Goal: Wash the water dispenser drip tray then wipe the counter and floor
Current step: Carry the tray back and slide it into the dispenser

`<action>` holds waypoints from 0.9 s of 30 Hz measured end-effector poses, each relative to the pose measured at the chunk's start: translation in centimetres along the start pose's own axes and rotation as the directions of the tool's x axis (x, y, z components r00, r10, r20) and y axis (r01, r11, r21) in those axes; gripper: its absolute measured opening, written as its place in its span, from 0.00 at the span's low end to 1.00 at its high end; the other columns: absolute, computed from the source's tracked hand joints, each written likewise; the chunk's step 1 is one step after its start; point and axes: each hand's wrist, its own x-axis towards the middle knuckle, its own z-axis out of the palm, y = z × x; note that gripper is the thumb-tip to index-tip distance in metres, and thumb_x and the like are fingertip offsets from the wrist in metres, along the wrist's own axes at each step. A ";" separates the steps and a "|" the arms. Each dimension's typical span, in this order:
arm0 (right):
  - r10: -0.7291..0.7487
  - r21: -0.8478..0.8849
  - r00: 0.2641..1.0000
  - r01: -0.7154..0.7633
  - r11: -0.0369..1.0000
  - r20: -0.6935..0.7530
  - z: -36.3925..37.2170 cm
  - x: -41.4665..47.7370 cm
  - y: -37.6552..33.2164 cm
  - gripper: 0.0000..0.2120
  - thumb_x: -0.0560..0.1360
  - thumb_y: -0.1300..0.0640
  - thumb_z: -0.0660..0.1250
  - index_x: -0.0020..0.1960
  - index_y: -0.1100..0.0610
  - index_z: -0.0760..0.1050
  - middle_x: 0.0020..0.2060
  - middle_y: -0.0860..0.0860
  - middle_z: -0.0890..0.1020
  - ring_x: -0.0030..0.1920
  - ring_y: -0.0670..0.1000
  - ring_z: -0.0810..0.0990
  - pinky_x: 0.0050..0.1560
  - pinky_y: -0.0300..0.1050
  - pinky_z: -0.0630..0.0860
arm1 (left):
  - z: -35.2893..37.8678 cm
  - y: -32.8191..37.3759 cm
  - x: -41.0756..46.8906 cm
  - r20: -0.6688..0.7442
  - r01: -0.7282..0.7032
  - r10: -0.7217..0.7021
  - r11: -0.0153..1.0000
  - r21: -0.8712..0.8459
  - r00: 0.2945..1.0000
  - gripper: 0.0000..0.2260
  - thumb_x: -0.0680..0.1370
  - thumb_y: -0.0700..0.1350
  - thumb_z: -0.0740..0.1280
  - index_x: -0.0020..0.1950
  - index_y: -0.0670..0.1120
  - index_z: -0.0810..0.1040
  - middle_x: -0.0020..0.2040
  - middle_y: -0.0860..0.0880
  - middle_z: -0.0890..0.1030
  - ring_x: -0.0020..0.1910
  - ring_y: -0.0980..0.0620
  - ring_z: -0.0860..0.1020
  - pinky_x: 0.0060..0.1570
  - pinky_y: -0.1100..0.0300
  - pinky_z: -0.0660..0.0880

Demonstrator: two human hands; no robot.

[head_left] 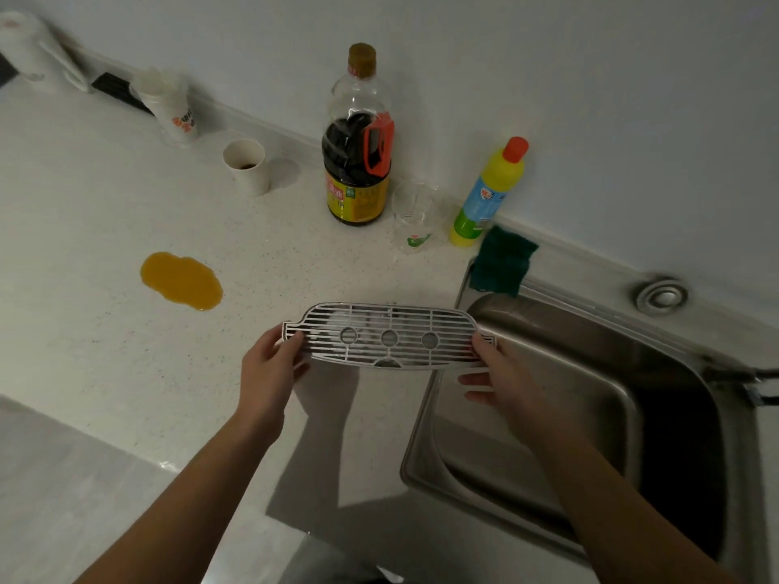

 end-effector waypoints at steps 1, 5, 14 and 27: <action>-0.013 0.003 1.000 0.013 1.000 0.010 0.0 -0.9 0.2 0.15 0.83 0.41 0.62 0.61 0.50 0.77 0.53 0.51 0.85 0.50 0.55 0.86 0.43 0.47 0.82 | -0.6 0.2 -0.6 0.000 0.035 -0.035 0.997 -0.069 0.999 0.10 0.85 0.44 0.64 0.62 0.49 0.83 0.55 0.47 0.88 0.56 0.47 0.86 0.58 0.48 0.82; -0.025 0.036 0.997 0.023 0.999 0.068 0.4 -4.0 1.2 0.13 0.82 0.41 0.65 0.58 0.49 0.79 0.50 0.51 0.86 0.48 0.55 0.86 0.43 0.48 0.81 | -3.8 -0.1 -3.9 -0.051 0.033 -0.043 0.984 -0.175 0.998 0.11 0.84 0.44 0.67 0.64 0.43 0.81 0.56 0.41 0.86 0.57 0.41 0.85 0.60 0.45 0.81; -0.086 0.031 0.925 0.081 0.996 0.369 8.6 -7.5 3.9 0.12 0.79 0.45 0.70 0.49 0.54 0.79 0.42 0.54 0.85 0.30 0.49 0.83 0.29 0.42 0.75 | -14.9 -4.1 -16.1 -0.361 -0.104 -0.030 0.932 -0.346 0.932 0.11 0.81 0.43 0.70 0.62 0.40 0.82 0.49 0.44 0.86 0.45 0.48 0.85 0.49 0.56 0.83; -0.131 -0.199 0.742 0.338 0.920 0.658 31.1 -21.7 6.9 0.16 0.79 0.40 0.68 0.56 0.52 0.80 0.47 0.50 0.88 0.45 0.54 0.87 0.39 0.47 0.80 | -37.4 -11.8 -29.0 -0.659 -0.325 -0.126 0.792 -0.517 0.742 0.11 0.81 0.42 0.70 0.62 0.40 0.81 0.54 0.41 0.87 0.51 0.44 0.86 0.51 0.54 0.84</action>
